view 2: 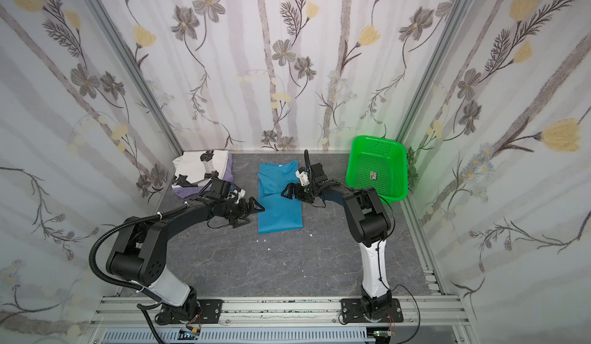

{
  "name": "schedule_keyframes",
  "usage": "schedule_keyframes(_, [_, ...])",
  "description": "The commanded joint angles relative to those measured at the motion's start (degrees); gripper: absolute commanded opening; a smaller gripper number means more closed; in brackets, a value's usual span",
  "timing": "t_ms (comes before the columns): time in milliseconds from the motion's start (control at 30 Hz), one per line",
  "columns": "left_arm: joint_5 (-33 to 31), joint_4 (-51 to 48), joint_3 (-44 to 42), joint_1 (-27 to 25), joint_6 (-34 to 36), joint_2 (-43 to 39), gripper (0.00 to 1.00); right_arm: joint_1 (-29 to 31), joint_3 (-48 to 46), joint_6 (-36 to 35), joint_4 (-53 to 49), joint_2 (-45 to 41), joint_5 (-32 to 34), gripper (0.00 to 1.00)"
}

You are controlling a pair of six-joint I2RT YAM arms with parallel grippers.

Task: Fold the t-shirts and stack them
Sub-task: 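Lay the folded end down and open both grippers above the shirt, then move both grippers to the blue shirt's near edge and grasp its corners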

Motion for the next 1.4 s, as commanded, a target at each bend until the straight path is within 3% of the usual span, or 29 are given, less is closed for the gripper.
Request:
schedule_keyframes(0, [1.37,1.31,-2.35,-1.20,-0.02,-2.49,1.00,-0.07,-1.56,-0.69,4.53,-4.05,-2.26,1.00])
schedule_keyframes(233, [1.59,4.75,-8.29,-4.77,-1.59,-4.93,0.87,0.80,-18.39,-3.24,5.91,-19.11,0.53,1.00])
schedule_keyframes(333, [1.23,9.41,-10.62,-5.41,-3.40,-4.91,0.76,2.16,-26.87,-3.55,8.39,-23.72,1.74,0.99])
schedule_keyframes(500, [0.00,13.22,-11.32,-5.98,-4.06,-3.12,0.46,3.85,-35.80,-1.66,14.05,-26.24,1.48,0.90])
schedule_keyframes(667, [-1.92,12.65,-11.39,-5.97,-3.50,-2.28,0.43,4.61,-36.48,-0.60,16.97,-24.99,1.27,0.80])
schedule_keyframes(867, [-3.94,10.83,-12.16,-5.94,-3.08,-1.02,0.43,4.66,-38.52,-0.70,17.47,-24.31,2.17,0.57])
schedule_keyframes(1000, [-4.19,10.32,-11.96,-5.99,-3.05,0.38,0.41,4.69,-38.78,-0.43,17.50,-24.05,2.23,0.48])
schedule_keyframes(1100, [-6.02,9.40,-11.99,-6.00,-2.88,0.07,0.31,4.72,-39.23,-0.47,17.57,-23.79,2.48,0.42])
schedule_keyframes(1367, [-9.03,9.26,-11.03,-5.96,-3.59,1.62,0.30,4.76,-39.39,-0.54,17.82,-22.00,2.70,0.32])
